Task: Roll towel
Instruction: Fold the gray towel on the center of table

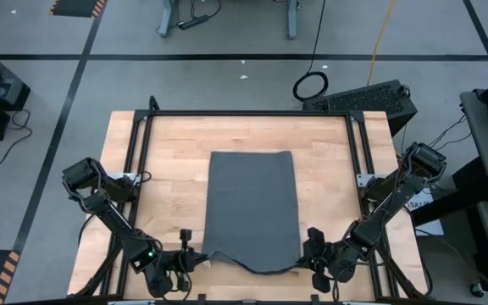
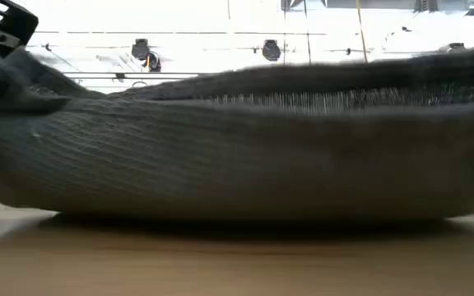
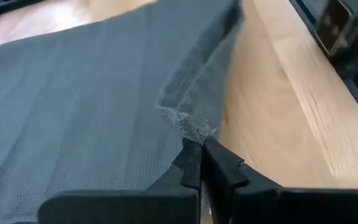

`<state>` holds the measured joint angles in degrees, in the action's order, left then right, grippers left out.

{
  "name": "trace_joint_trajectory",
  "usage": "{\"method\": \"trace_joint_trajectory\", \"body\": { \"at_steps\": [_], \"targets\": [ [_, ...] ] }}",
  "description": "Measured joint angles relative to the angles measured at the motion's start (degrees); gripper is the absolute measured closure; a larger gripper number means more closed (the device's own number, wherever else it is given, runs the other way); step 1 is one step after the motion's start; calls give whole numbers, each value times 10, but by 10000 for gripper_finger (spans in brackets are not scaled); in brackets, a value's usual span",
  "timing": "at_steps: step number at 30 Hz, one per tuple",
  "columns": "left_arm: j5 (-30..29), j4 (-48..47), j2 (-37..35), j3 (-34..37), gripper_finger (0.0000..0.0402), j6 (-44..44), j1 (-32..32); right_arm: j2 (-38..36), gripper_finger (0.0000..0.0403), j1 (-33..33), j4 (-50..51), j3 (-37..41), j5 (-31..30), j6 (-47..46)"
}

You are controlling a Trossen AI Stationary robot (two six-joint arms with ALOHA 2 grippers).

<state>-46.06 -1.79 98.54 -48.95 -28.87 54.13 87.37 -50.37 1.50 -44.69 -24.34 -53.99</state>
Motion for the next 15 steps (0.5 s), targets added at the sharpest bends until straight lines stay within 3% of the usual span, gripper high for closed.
{"method": "trace_joint_trajectory", "body": {
  "at_steps": [7,11,15],
  "targets": [
    [-64,-63,0,-1,394,-53,4,0,401,0,23,0,-98,57],
    [-66,-160,0,-1,394,-144,-5,0,401,5,96,0,-148,11],
    [-65,-198,1,-1,394,-202,-12,2,401,19,156,0,-147,-38]
  ]
}}
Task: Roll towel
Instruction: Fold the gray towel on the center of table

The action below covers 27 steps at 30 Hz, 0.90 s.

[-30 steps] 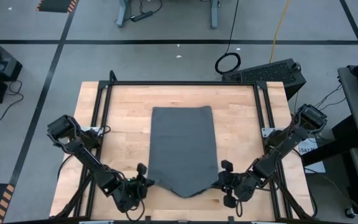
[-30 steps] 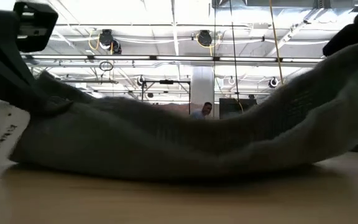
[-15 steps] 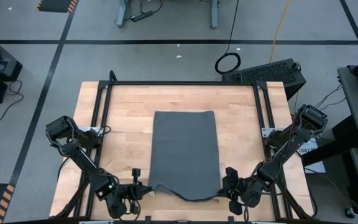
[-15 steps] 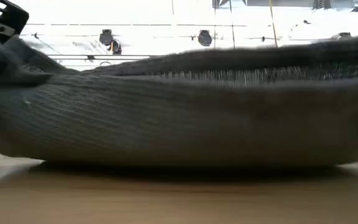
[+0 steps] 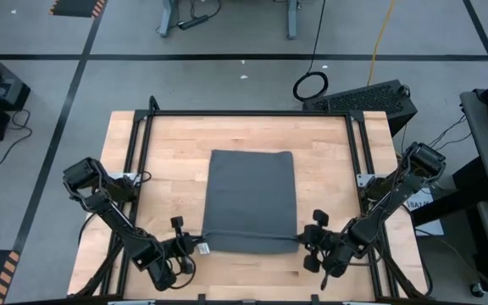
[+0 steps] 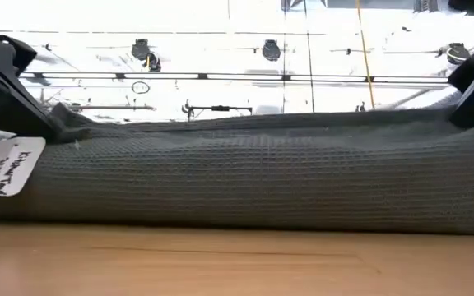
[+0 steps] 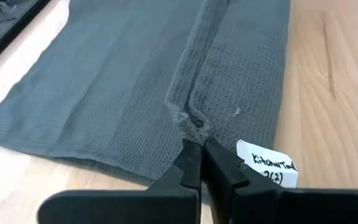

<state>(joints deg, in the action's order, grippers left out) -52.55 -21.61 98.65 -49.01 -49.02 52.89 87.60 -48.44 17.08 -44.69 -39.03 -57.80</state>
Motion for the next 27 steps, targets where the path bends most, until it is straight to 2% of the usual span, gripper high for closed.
{"method": "trace_joint_trajectory", "body": {
  "at_steps": [8,17,27],
  "targets": [
    [41,46,33,0,394,-9,-13,4,401,17,6,0,35,-16],
    [45,50,50,0,394,-72,-11,4,401,16,-30,0,32,-12],
    [45,49,45,0,394,-92,2,5,401,20,-35,0,33,3]
  ]
}}
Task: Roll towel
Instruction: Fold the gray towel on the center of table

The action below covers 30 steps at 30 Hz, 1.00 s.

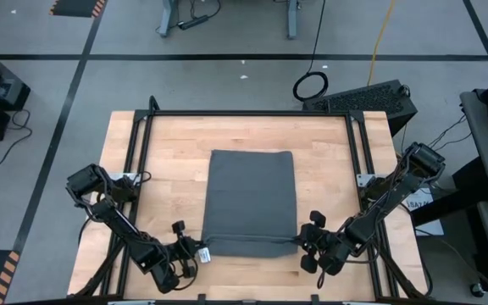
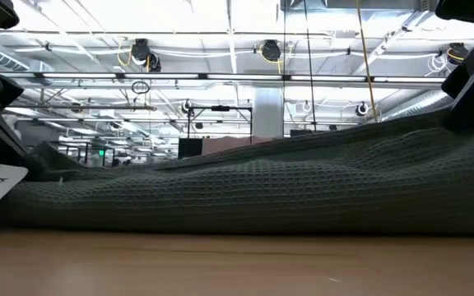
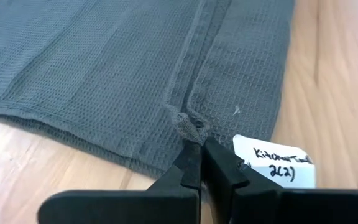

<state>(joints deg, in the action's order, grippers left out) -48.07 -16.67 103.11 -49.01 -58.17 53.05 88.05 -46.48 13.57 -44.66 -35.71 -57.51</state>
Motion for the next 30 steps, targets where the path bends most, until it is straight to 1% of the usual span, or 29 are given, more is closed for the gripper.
{"method": "trace_joint_trajectory", "body": {
  "at_steps": [4,7,10,13,16,20,25,30],
  "targets": [
    [-12,5,0,0,394,4,6,0,401,-3,-1,0,0,10],
    [-22,13,-1,-2,394,27,11,0,401,-5,-9,0,3,17],
    [-26,14,-2,-10,394,38,18,0,401,-9,-32,0,40,40],
    [-28,30,-2,-17,394,69,26,0,401,-14,-47,0,82,47],
    [-30,65,-2,-20,394,108,35,0,401,-18,-64,0,97,49],
    [-31,116,-2,-20,394,148,44,0,401,-23,-83,0,96,50],
    [-48,146,-2,-20,394,171,52,0,401,-29,-97,0,60,59],
    [-61,188,-2,-20,394,224,56,0,401,-30,-102,0,58,56]
  ]
}}
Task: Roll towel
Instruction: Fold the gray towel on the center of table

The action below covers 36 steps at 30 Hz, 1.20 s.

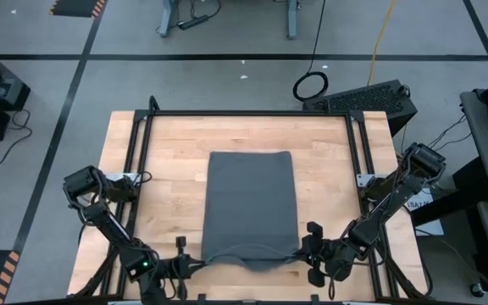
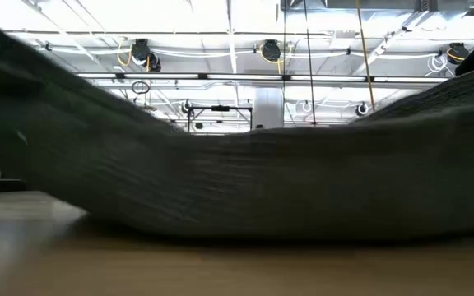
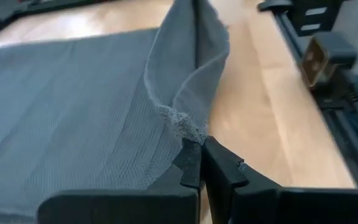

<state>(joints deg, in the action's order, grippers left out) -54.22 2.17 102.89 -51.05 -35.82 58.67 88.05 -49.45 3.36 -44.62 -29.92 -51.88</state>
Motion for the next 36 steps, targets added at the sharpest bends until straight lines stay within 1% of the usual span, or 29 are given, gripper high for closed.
{"method": "trace_joint_trajectory", "body": {
  "at_steps": [2,6,10,12,17,21,23,26,29,32,34,36],
  "targets": [
    [-1,10,0,0,394,16,7,0,401,-6,-6,0,7,1],
    [-5,9,0,0,394,17,23,0,401,-21,-6,0,48,-3],
    [-14,9,0,0,394,17,29,0,401,-28,-8,0,44,-9],
    [-34,9,0,0,394,18,29,0,401,-26,-16,0,32,-4],
    [-120,-5,-11,0,394,58,29,-7,401,-15,-18,0,-31,52],
    [-184,-68,-40,0,394,63,15,-31,401,3,-13,0,-96,118],
    [-199,-105,-58,0,394,61,-1,-50,401,15,-3,0,-133,155],
    [-204,-170,-90,0,394,18,-30,-84,401,33,23,0,-177,192],
    [-193,-253,-115,0,394,-36,-60,-116,401,47,65,0,-181,212],
    [-194,-341,-133,0,394,-74,-86,-136,401,56,135,0,-180,215],
    [-193,-386,-148,0,394,-88,-104,-146,401,66,180,0,-181,215],
    [-171,-419,-164,0,394,-91,-123,-153,401,81,213,0,-186,204]
  ]
}}
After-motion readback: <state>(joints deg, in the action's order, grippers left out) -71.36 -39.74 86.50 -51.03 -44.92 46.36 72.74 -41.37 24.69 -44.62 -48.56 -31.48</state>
